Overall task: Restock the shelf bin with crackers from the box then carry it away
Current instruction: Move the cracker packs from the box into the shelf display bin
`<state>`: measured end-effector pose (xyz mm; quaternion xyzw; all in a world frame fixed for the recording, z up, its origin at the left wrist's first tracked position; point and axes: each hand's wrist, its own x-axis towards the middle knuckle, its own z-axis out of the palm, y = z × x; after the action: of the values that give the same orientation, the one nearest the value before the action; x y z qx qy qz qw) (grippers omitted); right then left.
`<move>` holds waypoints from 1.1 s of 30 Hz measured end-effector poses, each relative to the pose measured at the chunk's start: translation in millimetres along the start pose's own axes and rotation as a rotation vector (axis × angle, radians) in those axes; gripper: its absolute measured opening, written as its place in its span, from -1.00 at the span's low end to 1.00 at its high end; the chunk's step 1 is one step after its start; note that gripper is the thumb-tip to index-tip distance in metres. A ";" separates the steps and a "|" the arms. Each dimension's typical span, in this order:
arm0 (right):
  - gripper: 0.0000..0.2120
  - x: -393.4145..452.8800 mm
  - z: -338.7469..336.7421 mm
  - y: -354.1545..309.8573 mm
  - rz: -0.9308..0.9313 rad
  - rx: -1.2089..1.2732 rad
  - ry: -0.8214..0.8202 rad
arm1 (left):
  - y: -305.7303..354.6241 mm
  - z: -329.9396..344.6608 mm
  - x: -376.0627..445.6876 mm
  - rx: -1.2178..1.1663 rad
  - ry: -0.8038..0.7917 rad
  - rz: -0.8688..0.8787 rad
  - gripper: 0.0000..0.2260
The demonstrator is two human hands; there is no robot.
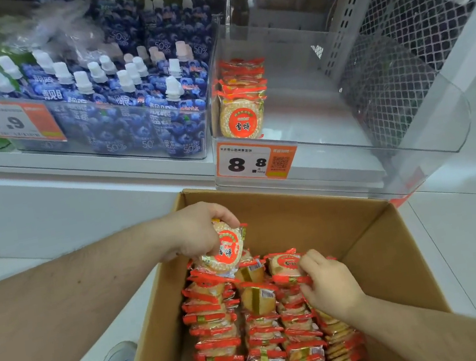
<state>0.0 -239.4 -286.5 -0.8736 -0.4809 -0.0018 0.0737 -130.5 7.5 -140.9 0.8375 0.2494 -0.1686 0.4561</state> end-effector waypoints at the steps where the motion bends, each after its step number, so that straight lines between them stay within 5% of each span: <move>1: -0.58 -1.7 -12.5 1.1 -0.110 -0.015 0.081 | 1.0 -2.9 -2.5 0.006 0.008 0.012 -0.51; 5: -0.75 -1.4 -61.5 -7.9 -0.359 0.007 0.349 | 7.0 -12.5 -11.6 -0.013 0.064 0.078 -0.49; 13: -0.80 4.9 -119.2 -53.8 -0.376 0.173 0.679 | 22.1 -9.8 -30.4 -0.252 0.042 0.141 -0.36; 18: -0.67 7.5 -128.0 -73.9 -0.389 0.172 0.640 | 29.3 -6.7 -38.1 -0.510 -0.075 0.163 -0.36; 21: -0.78 8.3 -136.2 -80.6 -0.439 0.172 0.524 | 34.3 -9.3 -45.4 -0.586 -0.114 0.196 -0.44; 25: -0.78 5.5 -150.8 -87.7 -0.425 0.324 0.430 | 36.0 -11.9 -47.6 -0.566 0.022 0.286 -0.44; 29: -0.74 16.3 -175.8 -94.4 -0.159 0.488 0.551 | 42.7 -19.1 -54.1 -0.473 0.119 0.392 -0.37; 33: -0.38 37.3 -204.4 -101.3 0.069 0.786 0.337 | 50.3 -27.8 -61.5 -0.437 0.114 0.474 -0.26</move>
<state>-51.3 -181.4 -68.7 -0.7821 -0.3970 0.0416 0.4786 -150.6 -8.3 -60.6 0.7628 0.1028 0.0472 0.6367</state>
